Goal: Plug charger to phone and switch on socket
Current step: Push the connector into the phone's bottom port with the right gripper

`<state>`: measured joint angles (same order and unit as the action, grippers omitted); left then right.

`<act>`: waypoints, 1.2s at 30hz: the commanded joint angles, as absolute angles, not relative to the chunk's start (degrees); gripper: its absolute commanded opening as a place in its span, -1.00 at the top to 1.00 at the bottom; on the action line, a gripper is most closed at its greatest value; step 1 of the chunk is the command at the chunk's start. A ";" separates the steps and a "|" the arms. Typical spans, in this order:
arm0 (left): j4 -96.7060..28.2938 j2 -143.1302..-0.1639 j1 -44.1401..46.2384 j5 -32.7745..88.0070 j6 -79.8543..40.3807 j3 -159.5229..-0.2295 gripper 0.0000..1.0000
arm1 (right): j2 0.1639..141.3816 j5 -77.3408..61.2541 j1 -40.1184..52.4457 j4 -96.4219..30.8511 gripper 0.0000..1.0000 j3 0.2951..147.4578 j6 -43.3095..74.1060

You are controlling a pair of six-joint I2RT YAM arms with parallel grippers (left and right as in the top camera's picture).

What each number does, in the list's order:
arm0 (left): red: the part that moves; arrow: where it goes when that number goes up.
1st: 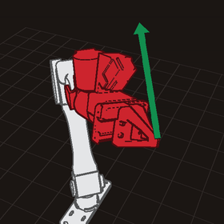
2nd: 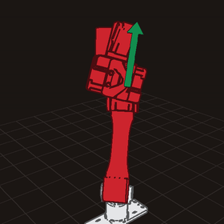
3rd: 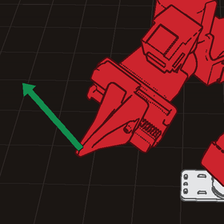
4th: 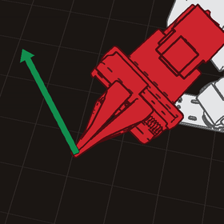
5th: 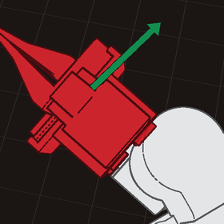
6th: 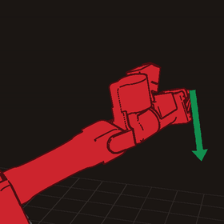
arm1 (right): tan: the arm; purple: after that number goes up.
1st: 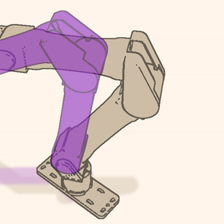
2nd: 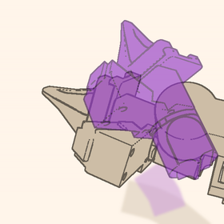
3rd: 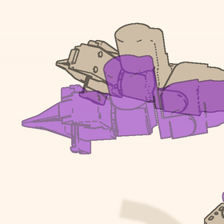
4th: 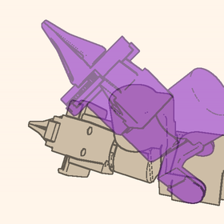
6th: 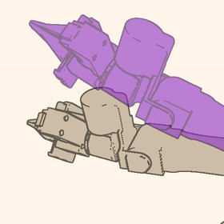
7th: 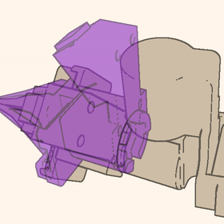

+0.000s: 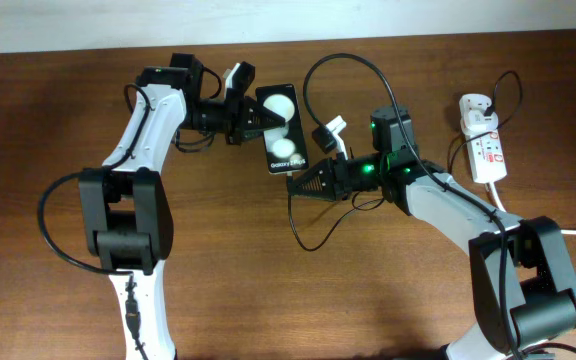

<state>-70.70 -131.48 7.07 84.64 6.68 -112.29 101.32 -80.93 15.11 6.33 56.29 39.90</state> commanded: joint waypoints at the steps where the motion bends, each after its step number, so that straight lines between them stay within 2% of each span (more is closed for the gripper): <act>1: -71.13 -129.29 8.47 89.27 7.90 -112.71 1.00 | 101.65 -78.52 15.35 6.74 0.92 56.66 39.51; 16: -71.09 -129.29 8.47 90.21 8.54 -112.71 1.00 | 101.65 -77.47 10.55 6.96 0.92 56.66 39.40; 33: -71.24 -129.29 8.47 90.19 8.54 -112.71 1.00 | 101.65 -76.18 10.48 7.92 0.92 56.66 39.48; 35: -71.22 -129.29 8.29 90.19 8.51 -112.71 1.00 | 101.65 -77.25 10.48 7.88 0.89 56.66 39.46; 36: -71.24 -129.29 8.01 90.19 8.51 -112.71 1.00 | 101.65 -78.04 10.50 7.88 0.80 56.66 39.44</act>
<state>-70.08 -131.48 7.44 86.61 7.97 -112.29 101.32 -82.00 12.73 6.94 56.21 39.90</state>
